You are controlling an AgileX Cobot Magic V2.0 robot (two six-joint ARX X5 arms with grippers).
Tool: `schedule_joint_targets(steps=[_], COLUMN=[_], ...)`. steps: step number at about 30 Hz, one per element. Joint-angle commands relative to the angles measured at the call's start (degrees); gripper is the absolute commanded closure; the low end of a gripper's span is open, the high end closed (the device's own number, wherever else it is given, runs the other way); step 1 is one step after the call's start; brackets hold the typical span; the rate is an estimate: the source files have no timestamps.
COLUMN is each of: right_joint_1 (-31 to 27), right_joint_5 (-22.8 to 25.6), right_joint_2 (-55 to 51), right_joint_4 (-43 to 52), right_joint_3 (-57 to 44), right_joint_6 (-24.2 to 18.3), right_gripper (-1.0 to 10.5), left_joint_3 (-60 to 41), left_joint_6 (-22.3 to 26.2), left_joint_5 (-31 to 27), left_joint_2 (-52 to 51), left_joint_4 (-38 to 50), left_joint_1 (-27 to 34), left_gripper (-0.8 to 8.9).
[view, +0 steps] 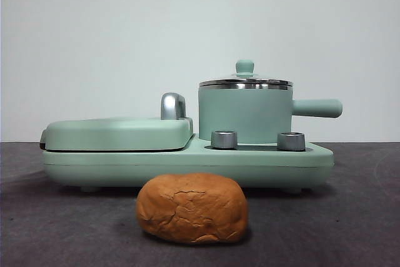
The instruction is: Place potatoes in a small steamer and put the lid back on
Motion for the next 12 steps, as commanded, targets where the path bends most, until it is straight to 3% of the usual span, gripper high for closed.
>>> schedule_joint_targets(steps=[1,5,12], right_joint_1=[0.09,0.09,0.09], right_joint_5=[0.20,0.17,0.17], right_joint_2=[0.17,0.17,0.15], right_joint_4=[0.59,0.59,0.52], right_joint_3=[0.96,0.96,0.96], right_joint_6=[0.90,1.99,2.29], right_gripper=[6.3,6.3,6.3], left_joint_3=[1.20,1.92,7.21], left_joint_6=[-4.90,-8.81,-13.20], left_joint_5=[-2.01,-2.71,-2.69], left_joint_2=[4.66,11.56,23.87], left_joint_4=[6.69,14.36,20.31], left_joint_1=[-2.67,-5.70,-9.20], left_gripper=[5.35,5.35,5.35])
